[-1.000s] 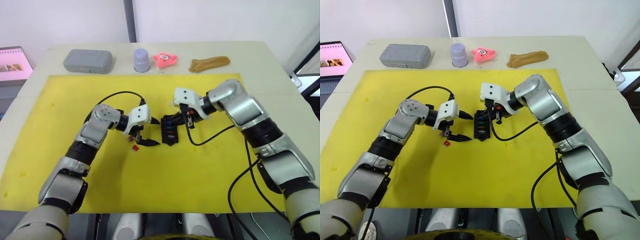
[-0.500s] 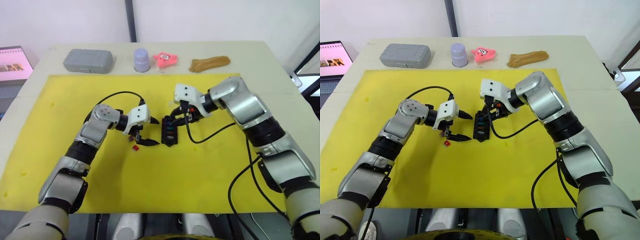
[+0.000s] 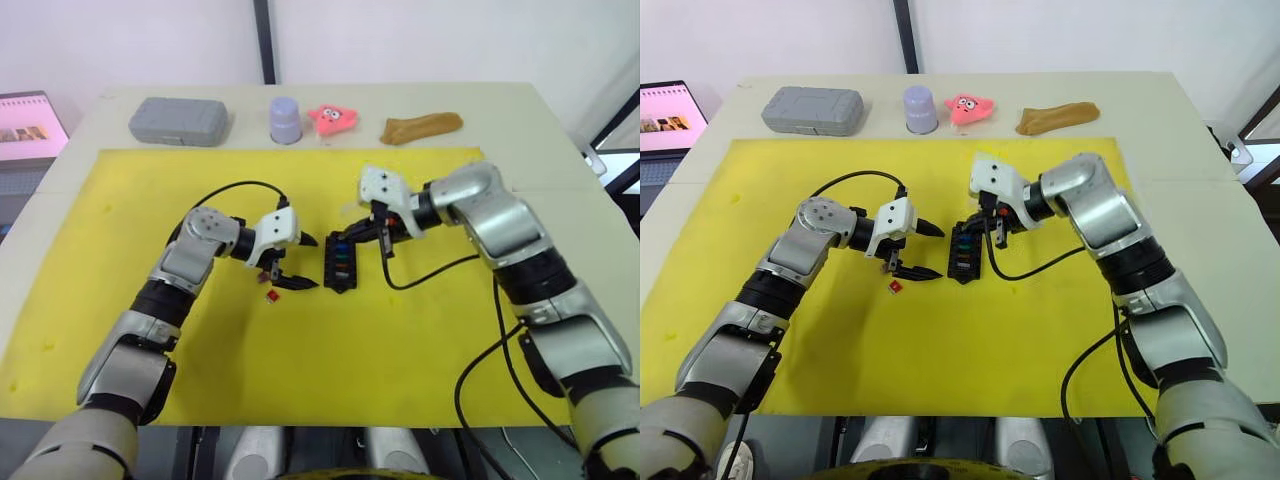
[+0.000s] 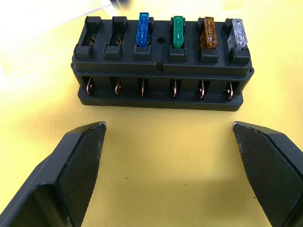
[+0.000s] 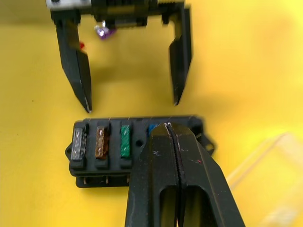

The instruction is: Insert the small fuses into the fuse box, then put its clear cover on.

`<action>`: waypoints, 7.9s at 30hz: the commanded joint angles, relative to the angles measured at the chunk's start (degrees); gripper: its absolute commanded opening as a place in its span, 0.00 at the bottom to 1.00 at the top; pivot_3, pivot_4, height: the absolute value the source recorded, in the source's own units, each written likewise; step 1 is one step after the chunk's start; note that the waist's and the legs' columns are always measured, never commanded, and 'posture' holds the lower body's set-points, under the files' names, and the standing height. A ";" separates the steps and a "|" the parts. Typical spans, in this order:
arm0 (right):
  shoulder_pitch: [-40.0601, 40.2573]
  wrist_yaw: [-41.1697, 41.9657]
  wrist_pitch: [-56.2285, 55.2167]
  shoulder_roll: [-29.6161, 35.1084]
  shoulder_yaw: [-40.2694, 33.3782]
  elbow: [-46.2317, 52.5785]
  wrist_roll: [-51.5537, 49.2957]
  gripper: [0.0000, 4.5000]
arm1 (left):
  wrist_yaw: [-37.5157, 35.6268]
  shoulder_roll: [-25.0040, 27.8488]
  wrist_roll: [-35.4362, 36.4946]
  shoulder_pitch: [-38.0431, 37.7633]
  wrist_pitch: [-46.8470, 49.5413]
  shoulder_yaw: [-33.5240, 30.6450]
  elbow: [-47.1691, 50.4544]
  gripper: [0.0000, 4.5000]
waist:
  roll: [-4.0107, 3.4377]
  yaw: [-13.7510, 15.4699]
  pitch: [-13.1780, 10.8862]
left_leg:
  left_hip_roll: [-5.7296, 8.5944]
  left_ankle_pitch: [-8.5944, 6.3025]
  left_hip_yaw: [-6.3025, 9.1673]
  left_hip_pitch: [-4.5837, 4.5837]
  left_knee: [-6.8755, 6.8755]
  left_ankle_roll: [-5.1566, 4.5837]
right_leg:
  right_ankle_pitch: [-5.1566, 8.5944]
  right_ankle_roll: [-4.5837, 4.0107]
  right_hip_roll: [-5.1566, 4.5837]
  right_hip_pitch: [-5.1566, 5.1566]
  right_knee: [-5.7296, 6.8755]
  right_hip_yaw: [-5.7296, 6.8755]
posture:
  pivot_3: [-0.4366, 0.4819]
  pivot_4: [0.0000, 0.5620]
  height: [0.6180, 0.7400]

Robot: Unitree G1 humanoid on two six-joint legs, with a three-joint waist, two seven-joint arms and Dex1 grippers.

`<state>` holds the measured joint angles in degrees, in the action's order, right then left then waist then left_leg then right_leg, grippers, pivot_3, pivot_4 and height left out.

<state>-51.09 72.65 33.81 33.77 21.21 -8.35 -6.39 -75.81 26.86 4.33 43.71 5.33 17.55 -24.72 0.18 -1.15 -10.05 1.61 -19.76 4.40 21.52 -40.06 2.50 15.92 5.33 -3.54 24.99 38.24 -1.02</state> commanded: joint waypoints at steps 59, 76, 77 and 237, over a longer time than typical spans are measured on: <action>5.05 -1.26 -5.09 1.72 2.22 -0.45 3.66 0.00 | 0.16 0.47 0.07 1.99 -1.09 -0.93 0.33 1.00 | 0.01 -0.01 0.02 | -0.01 0.00 0.01 -0.10 -0.01 0.00 | 0.00 0.00 0.02 -0.11 0.00 0.01 | 0.48 0.27 1.00; 2.77 -3.32 5.58 4.14 -8.81 15.19 -6.67 0.00 | -1.40 4.27 5.35 2.07 4.79 -6.33 5.66 1.00 | 0.01 0.05 0.03 | -0.03 0.00 0.04 0.02 0.00 0.00 | 0.00 0.00 0.02 0.01 0.00 0.01 | 0.48 0.27 1.00; 3.30 -3.42 5.52 4.94 -9.14 16.00 -6.87 0.00 | -1.62 4.85 5.87 1.95 5.54 -6.82 6.42 1.00 | 0.01 0.05 0.03 | -0.03 0.00 0.04 0.03 -0.01 0.00 | 0.00 0.00 0.02 0.01 0.00 0.01 | 0.48 0.27 1.00; 9.16 -11.25 12.81 19.94 -10.65 42.09 -22.16 1.00 | -16.69 14.03 22.30 6.99 38.89 7.70 -23.93 0.05 | 0.02 0.14 -0.01 | 0.09 -0.03 0.08 -0.09 -0.05 -0.09 | 0.00 0.01 -0.04 -0.16 0.00 0.08 | 0.48 0.27 1.00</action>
<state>-40.99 61.62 47.51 54.01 11.00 33.35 -28.80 -92.42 39.93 27.18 51.36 44.45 25.80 -48.96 0.21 -1.01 -10.06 1.70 -19.80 4.49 21.43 -40.10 2.41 15.92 5.34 -3.57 24.83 38.24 -0.94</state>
